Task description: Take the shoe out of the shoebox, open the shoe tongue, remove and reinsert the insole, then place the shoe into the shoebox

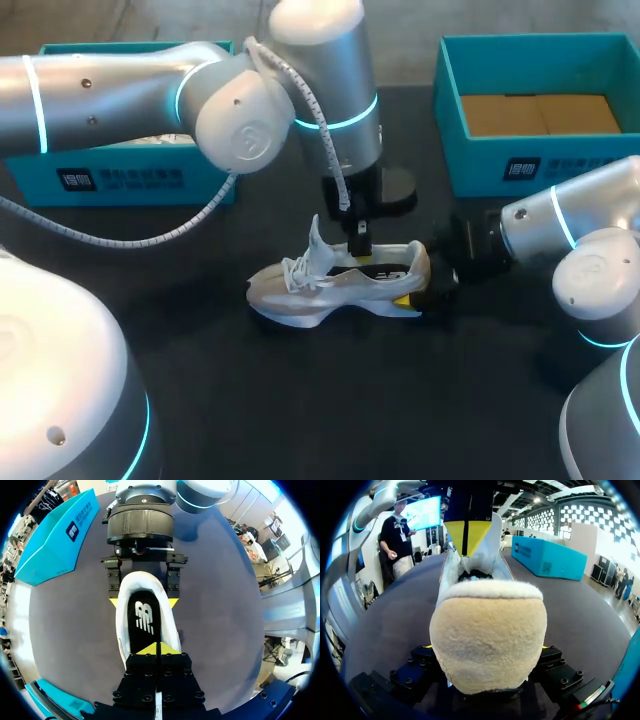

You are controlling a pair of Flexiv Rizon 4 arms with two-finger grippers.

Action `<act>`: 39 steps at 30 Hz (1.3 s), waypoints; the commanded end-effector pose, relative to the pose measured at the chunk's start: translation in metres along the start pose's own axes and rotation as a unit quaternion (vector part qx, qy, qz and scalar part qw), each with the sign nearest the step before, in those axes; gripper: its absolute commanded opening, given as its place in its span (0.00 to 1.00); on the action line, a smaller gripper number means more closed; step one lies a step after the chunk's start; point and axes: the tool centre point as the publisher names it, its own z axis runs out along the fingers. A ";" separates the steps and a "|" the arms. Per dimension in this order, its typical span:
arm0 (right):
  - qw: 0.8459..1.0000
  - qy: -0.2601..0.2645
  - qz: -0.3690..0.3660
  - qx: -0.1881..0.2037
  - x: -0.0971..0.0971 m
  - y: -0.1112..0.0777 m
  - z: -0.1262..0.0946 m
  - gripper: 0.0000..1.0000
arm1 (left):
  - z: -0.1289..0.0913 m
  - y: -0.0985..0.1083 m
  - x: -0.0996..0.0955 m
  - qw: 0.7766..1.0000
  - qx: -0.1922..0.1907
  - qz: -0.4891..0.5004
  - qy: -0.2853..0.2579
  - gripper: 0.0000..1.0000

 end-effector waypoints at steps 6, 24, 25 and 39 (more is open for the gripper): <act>1.000 -0.001 0.000 0.001 0.000 0.000 0.003 0.00 | 0.001 -0.003 -0.002 1.000 -0.003 0.000 0.002 0.00; 1.000 -0.001 0.000 0.001 0.000 0.000 0.003 0.00 | 0.026 -0.010 0.001 0.999 -0.019 0.024 0.014 0.00; 1.000 -0.001 0.000 0.001 0.000 0.000 0.003 0.00 | 0.028 -0.010 0.000 0.999 -0.019 0.025 0.015 0.00; 1.000 -0.001 0.000 0.001 0.000 0.000 0.003 0.00 | 0.050 -0.006 -0.011 0.999 -0.018 0.021 0.028 0.00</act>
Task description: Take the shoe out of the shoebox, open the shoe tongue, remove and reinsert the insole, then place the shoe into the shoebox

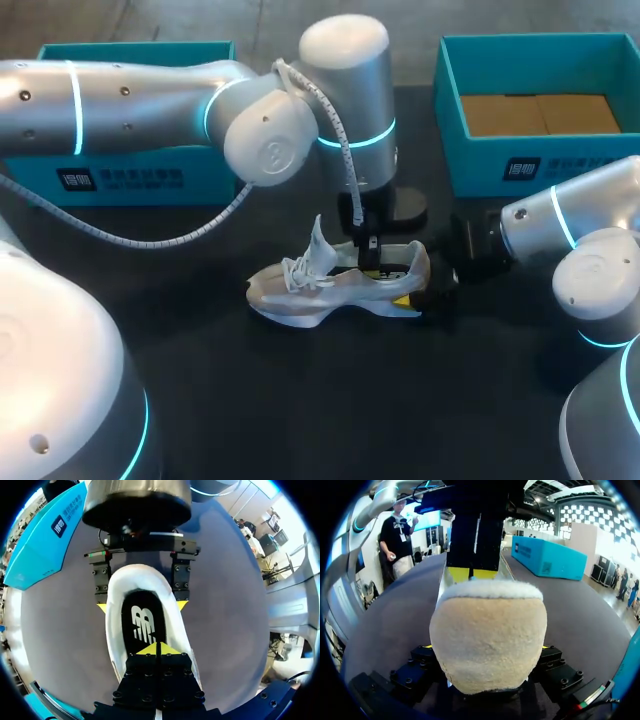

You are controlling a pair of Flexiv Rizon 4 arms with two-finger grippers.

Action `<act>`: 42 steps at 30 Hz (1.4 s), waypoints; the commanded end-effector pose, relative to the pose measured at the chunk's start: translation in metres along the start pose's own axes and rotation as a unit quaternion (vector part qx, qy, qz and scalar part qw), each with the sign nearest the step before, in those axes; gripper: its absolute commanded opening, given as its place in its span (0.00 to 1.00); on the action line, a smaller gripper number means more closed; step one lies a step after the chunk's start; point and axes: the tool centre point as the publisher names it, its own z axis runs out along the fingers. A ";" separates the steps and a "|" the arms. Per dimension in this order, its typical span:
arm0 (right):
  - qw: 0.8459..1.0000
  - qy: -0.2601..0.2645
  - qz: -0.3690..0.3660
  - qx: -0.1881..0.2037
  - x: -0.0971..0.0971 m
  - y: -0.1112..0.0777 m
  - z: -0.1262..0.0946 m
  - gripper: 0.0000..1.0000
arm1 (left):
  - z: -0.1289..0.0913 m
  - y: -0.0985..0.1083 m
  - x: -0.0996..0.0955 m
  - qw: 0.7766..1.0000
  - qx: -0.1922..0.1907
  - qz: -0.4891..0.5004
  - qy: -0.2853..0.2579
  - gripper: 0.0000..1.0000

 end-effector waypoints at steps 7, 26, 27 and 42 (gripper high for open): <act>1.000 -0.001 0.000 0.001 0.000 0.000 0.003 0.00 | 0.020 -0.005 -0.001 1.000 -0.003 0.016 0.026 0.00; 1.000 -0.001 0.000 0.001 0.000 0.000 0.003 0.00 | 0.047 -0.013 0.011 0.998 -0.006 0.040 0.046 0.04; 1.000 -0.001 0.000 0.001 0.000 0.000 0.003 0.00 | 0.048 -0.013 0.012 0.998 -0.004 0.040 0.045 0.15; 1.000 -0.001 0.000 0.001 0.000 0.000 0.003 0.00 | 0.041 -0.007 0.016 0.999 0.008 0.039 0.031 0.39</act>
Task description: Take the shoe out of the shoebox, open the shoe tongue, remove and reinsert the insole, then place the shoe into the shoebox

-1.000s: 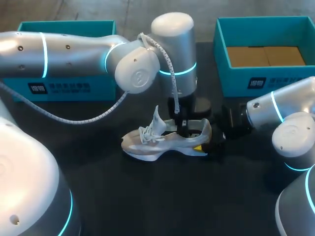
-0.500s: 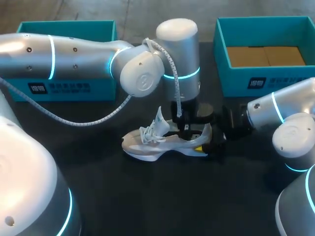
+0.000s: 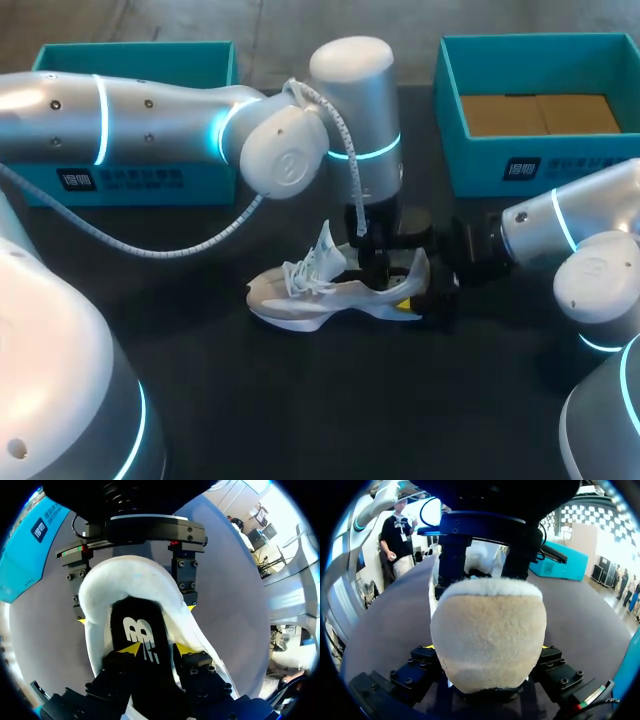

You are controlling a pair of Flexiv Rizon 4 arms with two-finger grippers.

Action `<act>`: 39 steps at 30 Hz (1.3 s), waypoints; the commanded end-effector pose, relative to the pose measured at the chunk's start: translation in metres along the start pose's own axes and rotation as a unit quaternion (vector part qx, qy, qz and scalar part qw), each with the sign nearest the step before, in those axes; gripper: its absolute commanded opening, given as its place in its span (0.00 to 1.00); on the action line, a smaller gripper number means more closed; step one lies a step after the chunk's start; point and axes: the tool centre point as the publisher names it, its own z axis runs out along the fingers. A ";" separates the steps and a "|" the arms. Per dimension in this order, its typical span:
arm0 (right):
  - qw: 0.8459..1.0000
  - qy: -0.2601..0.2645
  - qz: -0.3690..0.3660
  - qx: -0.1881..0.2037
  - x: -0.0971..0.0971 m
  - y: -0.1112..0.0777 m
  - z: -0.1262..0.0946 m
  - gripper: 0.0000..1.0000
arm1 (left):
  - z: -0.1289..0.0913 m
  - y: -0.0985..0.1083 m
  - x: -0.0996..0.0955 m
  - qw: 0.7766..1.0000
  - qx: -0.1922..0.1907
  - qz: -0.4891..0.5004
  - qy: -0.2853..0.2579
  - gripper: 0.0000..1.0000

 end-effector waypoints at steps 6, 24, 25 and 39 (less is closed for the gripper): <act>1.000 -0.001 0.002 0.002 -0.006 0.001 0.003 0.00 | 0.017 0.002 0.009 1.000 -0.005 -0.002 -0.026 0.34; 1.000 -0.001 0.002 0.002 -0.006 0.001 0.003 0.00 | 0.031 0.013 0.000 0.994 -0.019 -0.001 -0.104 0.00; 1.000 -0.001 0.002 0.002 -0.006 0.001 0.003 0.00 | 0.030 0.014 0.000 0.994 -0.020 0.000 -0.107 0.00; 1.000 -0.001 0.002 0.002 -0.006 0.001 0.003 0.00 | -0.004 0.019 0.007 0.990 -0.013 0.005 -0.143 0.00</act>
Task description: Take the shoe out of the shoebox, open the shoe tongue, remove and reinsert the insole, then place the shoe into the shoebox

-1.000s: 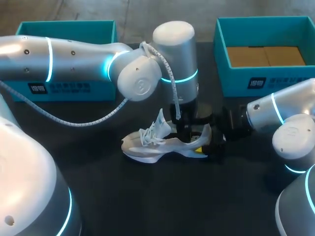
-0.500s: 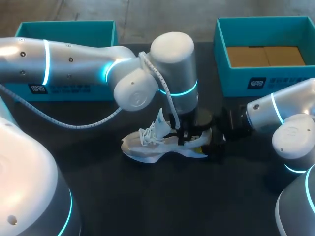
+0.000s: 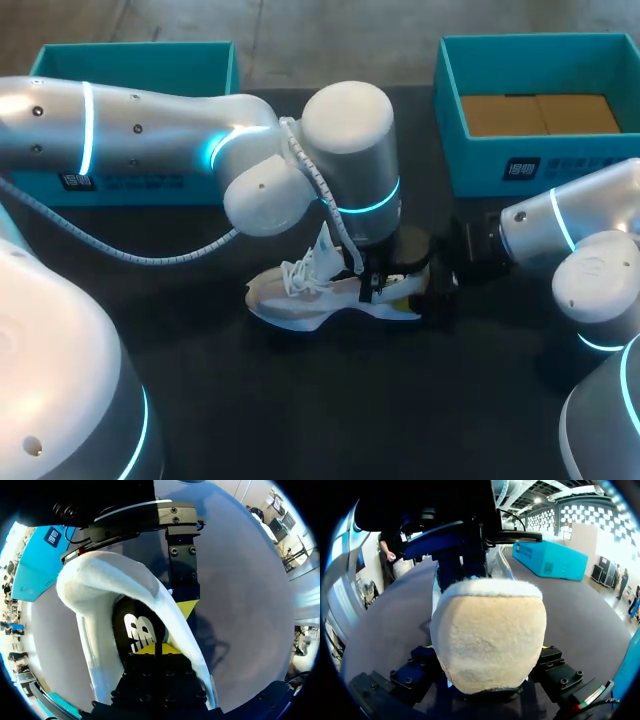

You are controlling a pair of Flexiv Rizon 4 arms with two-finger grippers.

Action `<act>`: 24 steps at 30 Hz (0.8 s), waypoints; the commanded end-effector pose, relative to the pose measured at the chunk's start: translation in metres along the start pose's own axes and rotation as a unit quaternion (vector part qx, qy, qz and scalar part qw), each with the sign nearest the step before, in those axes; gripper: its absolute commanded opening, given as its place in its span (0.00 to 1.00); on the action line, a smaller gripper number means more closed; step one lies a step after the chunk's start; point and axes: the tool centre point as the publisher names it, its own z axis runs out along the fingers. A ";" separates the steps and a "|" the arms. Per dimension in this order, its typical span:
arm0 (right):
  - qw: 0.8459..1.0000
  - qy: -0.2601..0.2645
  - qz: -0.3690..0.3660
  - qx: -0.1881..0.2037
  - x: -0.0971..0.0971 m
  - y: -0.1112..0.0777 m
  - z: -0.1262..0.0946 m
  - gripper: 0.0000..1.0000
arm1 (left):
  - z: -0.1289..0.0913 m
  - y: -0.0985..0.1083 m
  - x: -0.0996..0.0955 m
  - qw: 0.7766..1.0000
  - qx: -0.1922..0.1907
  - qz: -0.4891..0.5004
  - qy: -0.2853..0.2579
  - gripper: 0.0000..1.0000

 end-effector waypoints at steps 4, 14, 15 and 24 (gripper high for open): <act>1.000 -0.001 0.001 0.002 -0.004 0.000 0.002 0.00 | -0.015 0.011 0.007 1.000 0.006 0.006 -0.015 0.00; 1.000 -0.001 0.001 0.002 -0.004 0.000 0.002 0.00 | -0.027 0.012 0.003 1.000 0.024 0.011 -0.018 0.00; 1.000 -0.001 0.001 0.002 -0.004 0.000 0.002 0.00 | -0.028 0.012 0.002 0.999 0.026 0.011 -0.017 0.00; 1.000 -0.001 0.001 0.002 -0.004 0.000 0.002 0.00 | -0.044 0.016 -0.001 0.998 0.059 0.004 -0.011 0.00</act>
